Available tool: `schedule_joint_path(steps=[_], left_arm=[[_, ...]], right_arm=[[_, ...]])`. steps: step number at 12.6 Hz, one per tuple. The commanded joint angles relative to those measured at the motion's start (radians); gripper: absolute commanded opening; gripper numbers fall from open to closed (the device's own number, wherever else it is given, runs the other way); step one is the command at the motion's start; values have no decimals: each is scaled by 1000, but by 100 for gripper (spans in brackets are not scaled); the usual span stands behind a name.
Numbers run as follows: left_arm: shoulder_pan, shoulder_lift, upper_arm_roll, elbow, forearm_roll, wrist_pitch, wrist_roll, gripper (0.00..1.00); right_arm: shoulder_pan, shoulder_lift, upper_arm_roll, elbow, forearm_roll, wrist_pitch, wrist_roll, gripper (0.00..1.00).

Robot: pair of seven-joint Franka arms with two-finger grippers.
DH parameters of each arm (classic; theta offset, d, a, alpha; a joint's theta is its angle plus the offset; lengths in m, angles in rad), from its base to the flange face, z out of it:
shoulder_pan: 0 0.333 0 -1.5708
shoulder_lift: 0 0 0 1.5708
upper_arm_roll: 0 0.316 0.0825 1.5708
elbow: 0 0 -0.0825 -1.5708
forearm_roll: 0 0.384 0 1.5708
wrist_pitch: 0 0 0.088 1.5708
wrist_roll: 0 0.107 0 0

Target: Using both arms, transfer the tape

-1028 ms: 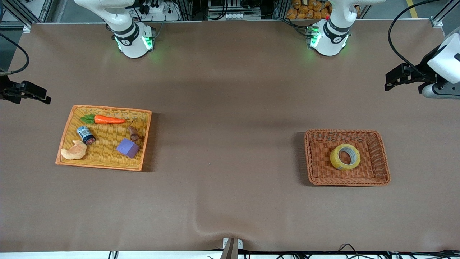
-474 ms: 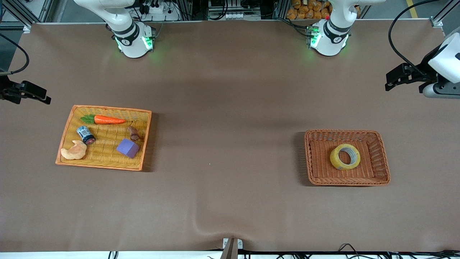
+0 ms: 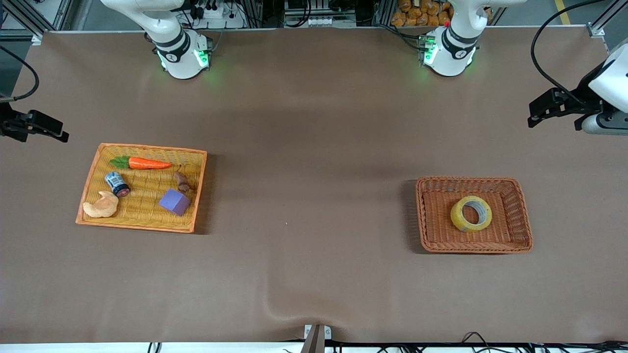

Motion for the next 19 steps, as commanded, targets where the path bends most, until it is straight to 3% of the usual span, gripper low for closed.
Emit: schedule_joint_path(steps=[1,19], left_arm=[[-6,-11,7,2,-7,12,-3,100],[-7,-5,7,3,-11,30,-6,100]], right_arm=[[0,7,4,19,-13,-7,6,100],[0,7,4,22,-12,-7,8,100]])
